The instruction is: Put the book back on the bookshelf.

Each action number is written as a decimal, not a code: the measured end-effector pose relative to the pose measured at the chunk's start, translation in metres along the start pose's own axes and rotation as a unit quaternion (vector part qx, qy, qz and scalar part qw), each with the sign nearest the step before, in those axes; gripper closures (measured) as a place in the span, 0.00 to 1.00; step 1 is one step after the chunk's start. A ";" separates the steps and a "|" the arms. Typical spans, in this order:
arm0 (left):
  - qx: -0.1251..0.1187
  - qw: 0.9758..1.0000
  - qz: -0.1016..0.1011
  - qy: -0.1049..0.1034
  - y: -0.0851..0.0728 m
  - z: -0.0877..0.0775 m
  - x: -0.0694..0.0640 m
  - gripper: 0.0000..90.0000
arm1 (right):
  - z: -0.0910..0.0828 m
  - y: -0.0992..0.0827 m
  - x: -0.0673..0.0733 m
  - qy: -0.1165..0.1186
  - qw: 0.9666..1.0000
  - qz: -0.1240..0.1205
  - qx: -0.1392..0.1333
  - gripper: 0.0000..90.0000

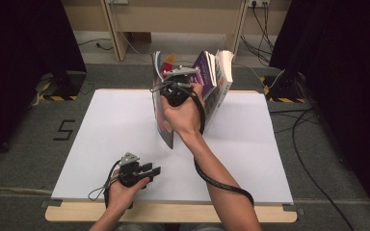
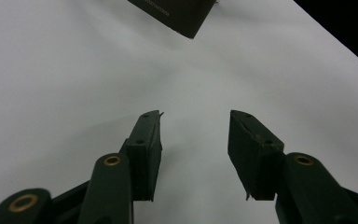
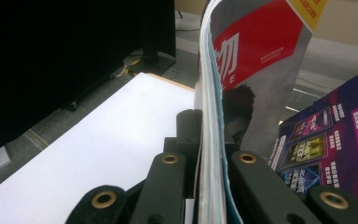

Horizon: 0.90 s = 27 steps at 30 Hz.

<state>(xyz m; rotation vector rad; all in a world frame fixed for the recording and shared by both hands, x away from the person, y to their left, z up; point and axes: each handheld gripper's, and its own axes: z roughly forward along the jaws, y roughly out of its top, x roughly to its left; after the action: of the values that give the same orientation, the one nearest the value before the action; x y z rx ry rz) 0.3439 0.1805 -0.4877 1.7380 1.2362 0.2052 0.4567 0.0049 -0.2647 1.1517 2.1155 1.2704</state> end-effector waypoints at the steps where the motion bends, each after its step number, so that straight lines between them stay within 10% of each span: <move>1: 0.000 1.000 0.001 0.000 0.000 0.000 0.000 0.60 | -0.003 0.000 0.002 0.005 1.000 -0.006 0.000 0.97; 27: 0.003 1.000 0.003 0.000 -0.001 0.001 -0.001 0.60 | -0.034 -0.012 0.003 0.017 1.000 -0.023 -0.002 0.97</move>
<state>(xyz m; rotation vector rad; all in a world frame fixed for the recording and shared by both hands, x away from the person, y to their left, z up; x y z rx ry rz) 0.3438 0.1790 -0.4889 1.7472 1.2342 0.2055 0.4262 -0.0133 -0.2586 1.0812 2.1506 1.2807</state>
